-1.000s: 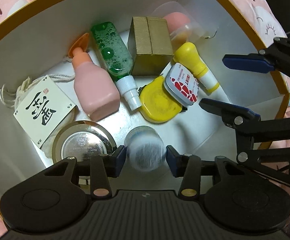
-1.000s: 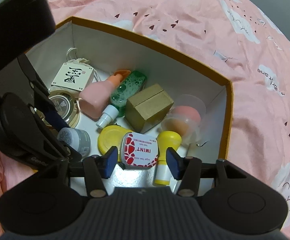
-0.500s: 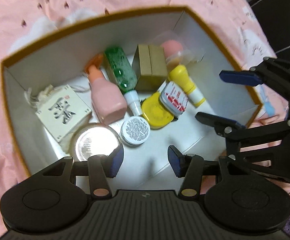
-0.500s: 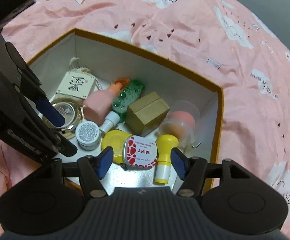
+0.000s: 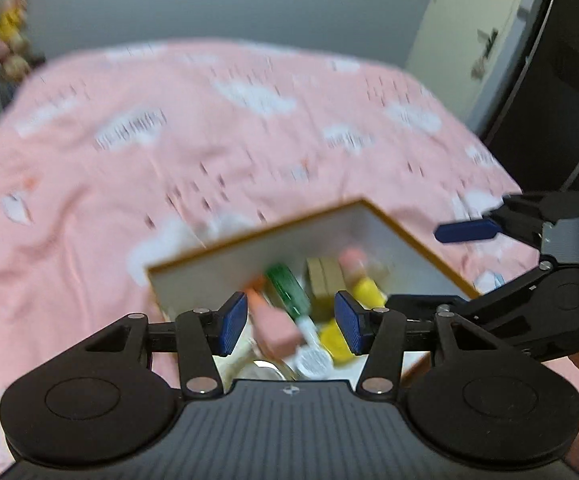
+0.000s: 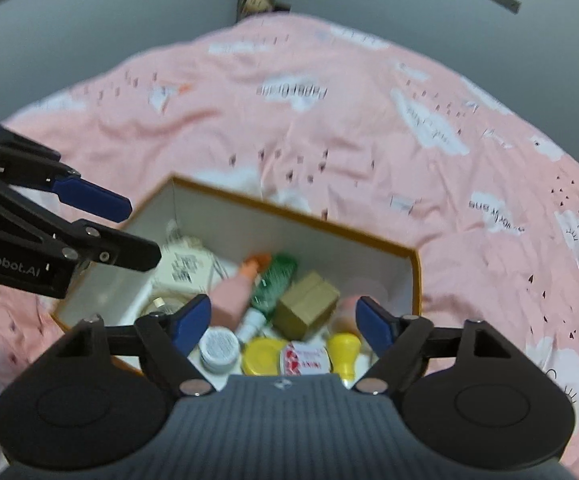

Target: Organize rigid objects

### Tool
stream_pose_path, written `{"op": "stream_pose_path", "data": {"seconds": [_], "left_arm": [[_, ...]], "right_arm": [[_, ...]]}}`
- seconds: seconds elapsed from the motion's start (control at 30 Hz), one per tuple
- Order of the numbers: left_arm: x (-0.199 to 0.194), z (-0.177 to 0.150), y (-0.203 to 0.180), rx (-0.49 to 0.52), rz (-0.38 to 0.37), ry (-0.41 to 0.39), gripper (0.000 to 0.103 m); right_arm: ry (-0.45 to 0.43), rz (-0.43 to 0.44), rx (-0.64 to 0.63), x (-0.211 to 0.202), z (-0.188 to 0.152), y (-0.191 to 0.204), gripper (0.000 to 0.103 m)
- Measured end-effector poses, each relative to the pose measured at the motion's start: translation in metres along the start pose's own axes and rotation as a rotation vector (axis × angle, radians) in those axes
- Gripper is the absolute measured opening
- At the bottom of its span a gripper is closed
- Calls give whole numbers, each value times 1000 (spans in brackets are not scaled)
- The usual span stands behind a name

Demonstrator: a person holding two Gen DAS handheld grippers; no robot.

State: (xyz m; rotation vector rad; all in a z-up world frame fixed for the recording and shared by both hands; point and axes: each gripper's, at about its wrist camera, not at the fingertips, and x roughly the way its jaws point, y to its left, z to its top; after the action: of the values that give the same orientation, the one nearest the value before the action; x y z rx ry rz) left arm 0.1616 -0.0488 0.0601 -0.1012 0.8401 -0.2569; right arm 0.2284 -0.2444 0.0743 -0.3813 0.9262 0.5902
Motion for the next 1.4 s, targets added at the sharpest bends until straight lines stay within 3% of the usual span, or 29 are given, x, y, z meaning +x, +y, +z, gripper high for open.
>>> {"op": "stream_pose_path", "data": {"seconds": [0.17, 0.33, 0.4, 0.53, 0.8, 1.03, 1.17, 1.4], "left_arm": [[-30, -10, 2, 11, 100, -186, 61], [-59, -28, 0, -4, 180, -349, 76], [-65, -37, 0, -18, 189, -395, 85], [-72, -66, -6, -17, 285, -474, 93], [-60, -106, 16, -149, 291, -411, 103], [-57, -124, 17, -118, 354, -417, 103], [-43, -133, 20, -110, 361, -365, 103], [-26, -142, 31, -156, 346, -286, 103]], "right_arm": [[-105, -16, 67, -27, 3, 13, 87], [-217, -53, 115, -47, 0, 30, 93], [-262, -41, 169, -55, -7, 36, 96], [-350, -76, 267, -63, -31, 54, 98], [-389, -202, 220, -48, -69, 88, 100], [-367, -290, 313, -28, -99, 90, 100], [-342, -253, 356, -19, -109, 90, 100], [-316, -262, 328, -1, -107, 97, 100]]}}
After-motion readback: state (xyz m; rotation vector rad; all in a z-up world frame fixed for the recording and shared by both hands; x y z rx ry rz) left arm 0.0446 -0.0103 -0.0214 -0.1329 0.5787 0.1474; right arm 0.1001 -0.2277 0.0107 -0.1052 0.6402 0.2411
